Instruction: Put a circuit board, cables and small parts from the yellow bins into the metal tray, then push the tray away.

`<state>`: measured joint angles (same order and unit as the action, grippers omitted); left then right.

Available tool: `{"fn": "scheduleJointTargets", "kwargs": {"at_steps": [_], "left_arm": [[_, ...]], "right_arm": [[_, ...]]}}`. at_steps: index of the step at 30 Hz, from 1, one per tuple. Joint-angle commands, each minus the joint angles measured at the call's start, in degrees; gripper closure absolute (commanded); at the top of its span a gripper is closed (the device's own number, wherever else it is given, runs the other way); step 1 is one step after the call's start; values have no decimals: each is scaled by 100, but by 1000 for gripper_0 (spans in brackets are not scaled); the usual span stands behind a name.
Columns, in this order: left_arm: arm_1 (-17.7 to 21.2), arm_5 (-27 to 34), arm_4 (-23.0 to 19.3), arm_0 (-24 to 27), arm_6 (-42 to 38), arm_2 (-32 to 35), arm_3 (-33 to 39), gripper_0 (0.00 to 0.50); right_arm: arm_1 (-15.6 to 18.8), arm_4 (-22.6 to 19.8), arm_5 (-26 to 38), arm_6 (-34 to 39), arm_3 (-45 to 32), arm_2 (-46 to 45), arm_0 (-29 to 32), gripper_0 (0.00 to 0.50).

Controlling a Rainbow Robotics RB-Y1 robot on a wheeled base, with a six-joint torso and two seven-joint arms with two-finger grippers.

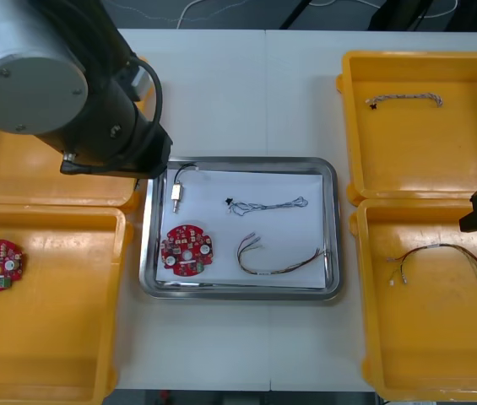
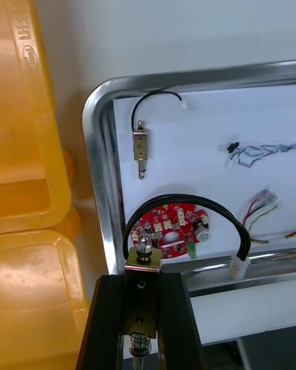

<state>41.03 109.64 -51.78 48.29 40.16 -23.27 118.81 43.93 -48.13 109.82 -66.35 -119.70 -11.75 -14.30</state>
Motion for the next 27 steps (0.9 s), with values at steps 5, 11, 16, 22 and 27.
{"fn": "scheduleJointTargets", "kwargs": {"at_steps": [5, 11, 16, 22, 27], "left_arm": [[-7, -303, 256, 664, -369, -1057, -51, 500], [-262, -681, 564, 989, -800, -1602, -438, 500], [-447, -865, 906, 1095, -879, -1892, -798, 500], [-640, -1261, 1337, 1086, -905, -2147, -1238, 500], [-816, -1507, 1618, 1086, -905, -2296, -1572, 500]], "right_arm": [[230, -47, 18, -150, -54, -144, 59, 0], [230, -47, 18, -150, -54, -144, 59, 0], [230, -47, 18, -150, -54, -144, 59, 0], [230, -47, 18, -150, -54, -144, 59, 0], [230, -47, 18, -150, -54, -144, 59, 0]]}}
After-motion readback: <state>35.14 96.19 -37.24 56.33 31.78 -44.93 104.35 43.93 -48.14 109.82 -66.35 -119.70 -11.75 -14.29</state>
